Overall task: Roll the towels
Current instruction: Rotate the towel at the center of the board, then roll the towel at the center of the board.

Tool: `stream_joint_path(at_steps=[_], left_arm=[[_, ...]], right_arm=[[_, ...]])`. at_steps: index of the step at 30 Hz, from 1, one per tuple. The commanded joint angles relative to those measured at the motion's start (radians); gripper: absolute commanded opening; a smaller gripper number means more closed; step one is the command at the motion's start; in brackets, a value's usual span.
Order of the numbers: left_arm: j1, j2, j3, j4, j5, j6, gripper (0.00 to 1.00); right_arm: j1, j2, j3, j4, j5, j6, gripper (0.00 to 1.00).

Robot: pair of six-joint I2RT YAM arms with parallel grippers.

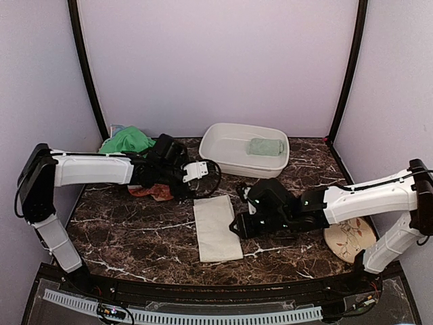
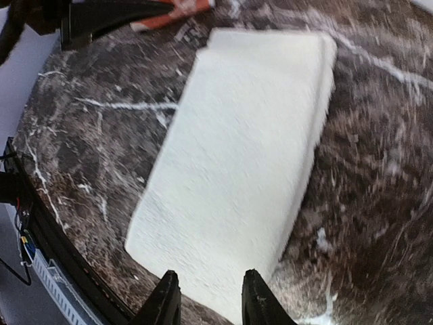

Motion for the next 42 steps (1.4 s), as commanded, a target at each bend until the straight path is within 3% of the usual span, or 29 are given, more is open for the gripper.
stream_joint_path(at_steps=[1, 7, 18, 31, 38, 42], left_arm=[[0.005, -0.180, -0.015, -0.177, 0.121, -0.102, 0.93], [0.003, -0.286, -0.158, -0.272, 0.285, -0.134, 0.93], [-0.031, -0.246, -0.192, -0.270, 0.410, -0.201, 0.92], [0.018, -0.113, -0.182, -0.219, 0.401, -0.251, 0.90], [0.084, -0.092, -0.157, -0.242, 0.417, -0.243, 0.90], [0.113, -0.105, -0.155, -0.261, 0.430, -0.238, 0.91]], right_arm=[[-0.006, -0.015, 0.110, 0.023, 0.096, -0.237, 0.32], [-0.098, 0.026, 0.213, 0.058, -0.005, -0.275, 0.33], [-0.167, 0.009, 0.121, 0.177, -0.122, -0.234, 0.36], [0.128, -0.085, -0.080, 0.158, 0.073, -0.731, 0.40], [0.311, 0.038, -0.059, 0.083, 0.221, -0.982, 0.40], [0.340, 0.100, -0.062, 0.087, 0.272, -1.057, 0.39]])
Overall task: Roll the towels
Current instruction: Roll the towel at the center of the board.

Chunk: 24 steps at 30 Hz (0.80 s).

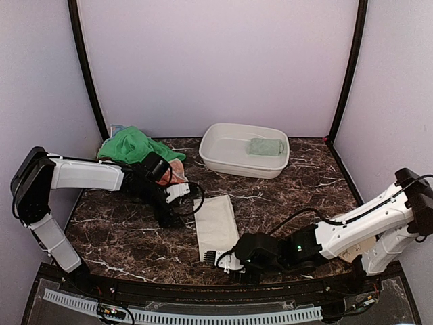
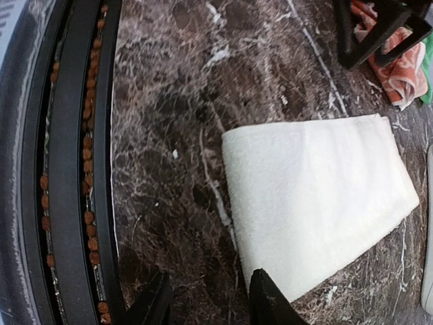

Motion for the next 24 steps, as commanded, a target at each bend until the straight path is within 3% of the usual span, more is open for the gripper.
stream_joint_path(at_steps=[1, 17, 24], left_arm=[[0.025, -0.026, 0.023, -0.036, 0.032, 0.003, 0.91], [0.108, -0.221, -0.126, -0.126, 0.039, 0.060, 0.91], [0.110, -0.233, -0.135, -0.139, 0.030, 0.058, 0.91]], right_arm=[[0.022, 0.058, -0.001, -0.003, 0.105, -0.156, 0.38], [-0.049, 0.155, -0.020, 0.092, 0.142, -0.258, 0.29], [-0.092, 0.167, 0.002, 0.037, 0.056, -0.267, 0.29]])
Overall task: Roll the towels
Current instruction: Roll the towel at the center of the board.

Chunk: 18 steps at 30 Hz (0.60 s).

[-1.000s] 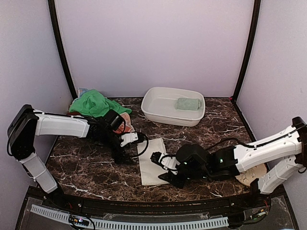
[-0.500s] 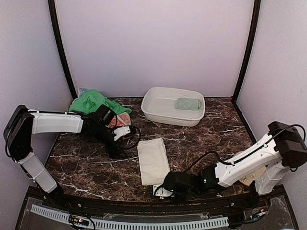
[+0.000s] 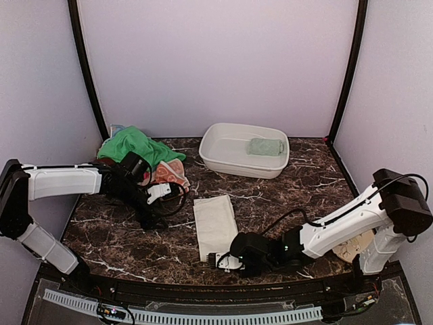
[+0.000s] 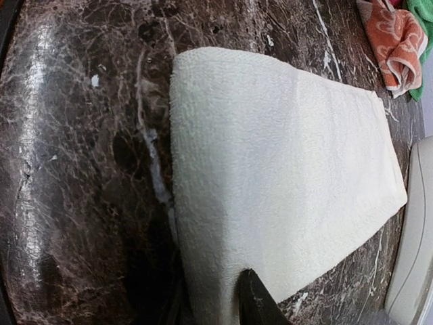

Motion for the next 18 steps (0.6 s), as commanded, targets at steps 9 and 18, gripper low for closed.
stream_joint_path(at_steps=[9, 18], left_arm=[[0.014, -0.128, -0.075, 0.019, -0.009, 0.019, 0.92], [0.013, -0.179, -0.110, 0.028, 0.051, 0.051, 0.90]], right_arm=[[-0.047, 0.056, 0.087, -0.092, -0.204, 0.124, 0.00], [-0.198, 0.073, 0.179, -0.082, -0.592, 0.401, 0.00]])
